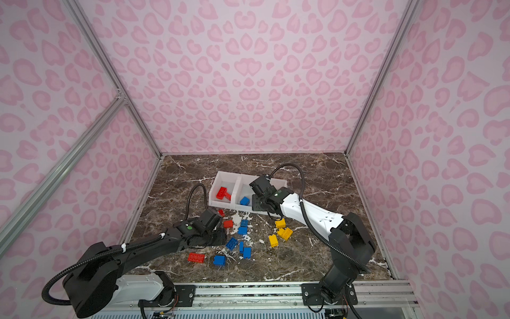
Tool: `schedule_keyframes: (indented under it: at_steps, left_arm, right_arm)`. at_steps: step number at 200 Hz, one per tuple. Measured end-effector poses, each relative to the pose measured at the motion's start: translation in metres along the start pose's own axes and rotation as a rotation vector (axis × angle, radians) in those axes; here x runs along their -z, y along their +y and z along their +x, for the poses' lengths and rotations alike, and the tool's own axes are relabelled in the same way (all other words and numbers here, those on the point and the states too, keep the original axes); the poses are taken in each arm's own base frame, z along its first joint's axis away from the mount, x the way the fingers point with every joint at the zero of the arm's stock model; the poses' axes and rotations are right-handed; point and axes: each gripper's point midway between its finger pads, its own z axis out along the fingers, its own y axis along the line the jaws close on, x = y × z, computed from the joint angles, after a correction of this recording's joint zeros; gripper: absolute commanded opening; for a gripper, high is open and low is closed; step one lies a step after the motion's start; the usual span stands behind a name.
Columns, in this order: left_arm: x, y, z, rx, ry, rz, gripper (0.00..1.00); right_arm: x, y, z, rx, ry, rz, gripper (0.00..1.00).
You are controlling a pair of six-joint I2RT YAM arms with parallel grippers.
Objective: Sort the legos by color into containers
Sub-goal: 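Grasp another red brick with the left gripper while the right gripper lowers onto yellow bricks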
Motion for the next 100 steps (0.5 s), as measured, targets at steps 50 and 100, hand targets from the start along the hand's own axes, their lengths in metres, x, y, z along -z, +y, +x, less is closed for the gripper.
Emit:
schedule_keyframes:
  at_steps: [50,100]
  left_arm:
    - [-0.011,0.006,0.002,-0.015,0.024,-0.07,0.35]
    - [-0.01,0.004,-0.004,-0.033,0.0,-0.082,0.24]
  right_arm:
    - [0.0,-0.006,0.005,-0.009,0.007,0.008,0.67]
    - [0.005,-0.008,0.005,-0.021,-0.003,0.005,0.65]
